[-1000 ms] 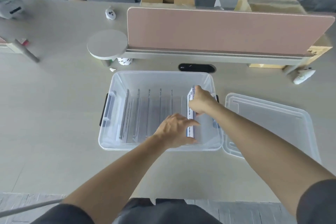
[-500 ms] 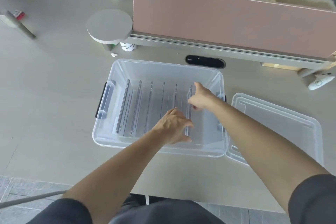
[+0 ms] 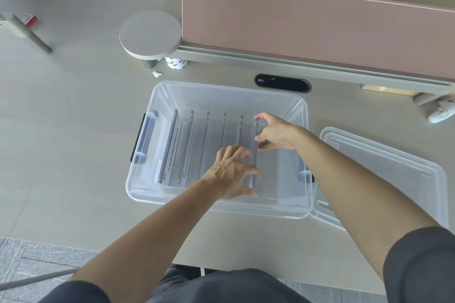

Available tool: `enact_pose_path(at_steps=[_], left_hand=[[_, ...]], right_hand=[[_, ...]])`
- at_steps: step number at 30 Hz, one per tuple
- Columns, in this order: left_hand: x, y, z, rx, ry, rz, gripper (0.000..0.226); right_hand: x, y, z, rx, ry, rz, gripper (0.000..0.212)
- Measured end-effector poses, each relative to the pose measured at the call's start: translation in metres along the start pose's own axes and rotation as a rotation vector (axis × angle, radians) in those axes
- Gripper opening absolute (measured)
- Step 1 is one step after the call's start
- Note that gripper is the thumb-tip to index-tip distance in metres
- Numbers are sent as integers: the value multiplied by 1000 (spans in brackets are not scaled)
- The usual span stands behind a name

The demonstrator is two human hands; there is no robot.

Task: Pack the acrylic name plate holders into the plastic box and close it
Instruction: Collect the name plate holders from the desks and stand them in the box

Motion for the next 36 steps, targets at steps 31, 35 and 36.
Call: enact_pose_path(at_steps=[31, 35, 36], left_hand=[[0, -5, 3, 35, -19, -22, 44], [1, -5, 5, 39, -17, -22, 45], [1, -5, 5, 38, -19, -23, 45]], right_hand=[[2, 3, -2, 0, -5, -31, 61], [1, 3, -2, -16, -9, -19, 63], [1, 3, -2, -22, -9, -18, 63]])
Point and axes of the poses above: each hand's wrist, its own x-axis towards the middle knuckle, its own z-axis out of the palm, y = z × x, the point moved 3 cm from there along x, towards the middle knuckle, and after that the axes turned 2 degrees about -y, right-handed, at the moved point
